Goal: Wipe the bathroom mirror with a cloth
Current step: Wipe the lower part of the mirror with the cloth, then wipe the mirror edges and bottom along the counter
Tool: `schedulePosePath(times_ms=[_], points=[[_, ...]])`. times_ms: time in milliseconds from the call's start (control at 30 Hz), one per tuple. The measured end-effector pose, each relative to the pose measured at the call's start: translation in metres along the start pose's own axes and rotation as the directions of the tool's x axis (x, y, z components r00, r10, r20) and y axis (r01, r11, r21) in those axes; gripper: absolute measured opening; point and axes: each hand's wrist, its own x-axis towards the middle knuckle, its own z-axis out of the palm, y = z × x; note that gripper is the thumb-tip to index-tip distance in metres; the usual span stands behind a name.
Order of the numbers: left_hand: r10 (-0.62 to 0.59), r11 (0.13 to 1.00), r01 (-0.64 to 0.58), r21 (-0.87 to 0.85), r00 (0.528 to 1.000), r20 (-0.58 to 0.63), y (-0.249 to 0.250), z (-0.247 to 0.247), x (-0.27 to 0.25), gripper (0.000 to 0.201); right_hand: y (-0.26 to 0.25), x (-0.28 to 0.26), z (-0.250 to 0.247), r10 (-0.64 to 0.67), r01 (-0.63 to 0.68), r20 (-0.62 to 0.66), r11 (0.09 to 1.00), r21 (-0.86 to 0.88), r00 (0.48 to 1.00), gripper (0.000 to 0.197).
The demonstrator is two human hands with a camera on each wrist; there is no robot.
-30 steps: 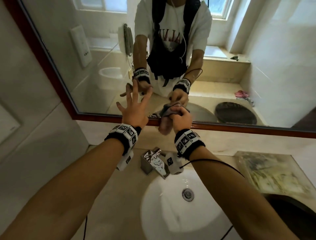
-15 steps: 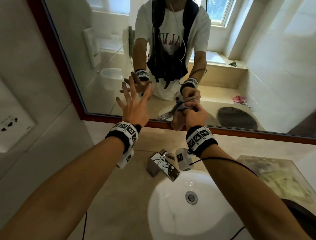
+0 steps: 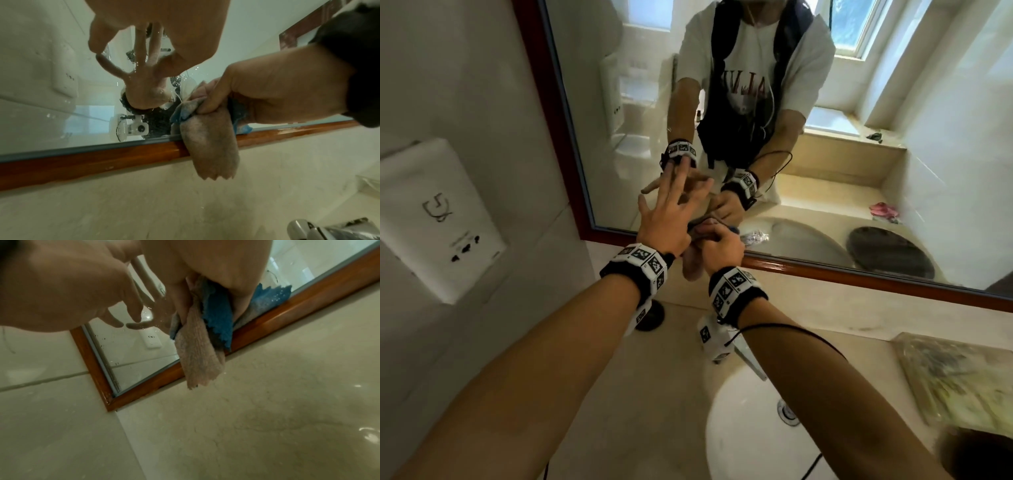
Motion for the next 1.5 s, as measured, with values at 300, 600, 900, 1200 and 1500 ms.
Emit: schedulePosePath(times_ms=[300,600,900,1200,1500], points=[[0.019,0.998,-0.021,-0.051,0.999,-0.026,0.001,0.005,-0.001,0.114,0.028,0.004,-0.058,0.035,-0.021,-0.124,0.993,0.114,0.992,0.028],[0.016,0.996,-0.021,-0.089,0.998,-0.064,0.0,0.003,-0.003,0.113,0.05,0.017,-0.129,0.2,-0.134,-0.272,0.961,0.241,0.941,0.032],[-0.275,0.949,0.27,-0.164,0.961,-0.011,-0.036,-0.006,-0.022,0.11,0.015,0.007,-0.077,0.154,-0.114,-0.124,0.952,0.285,0.98,0.03],[-0.388,0.864,0.389,-0.319,0.919,0.068,-0.075,-0.025,-0.051,0.096,-0.035,-0.004,0.065,0.097,-0.118,0.16,0.985,0.129,0.982,0.029],[-0.429,0.705,0.458,-0.542,0.883,0.188,-0.054,-0.008,-0.057,0.041,-0.053,-0.016,0.041,0.075,-0.193,0.315,0.912,0.361,0.946,0.035]])
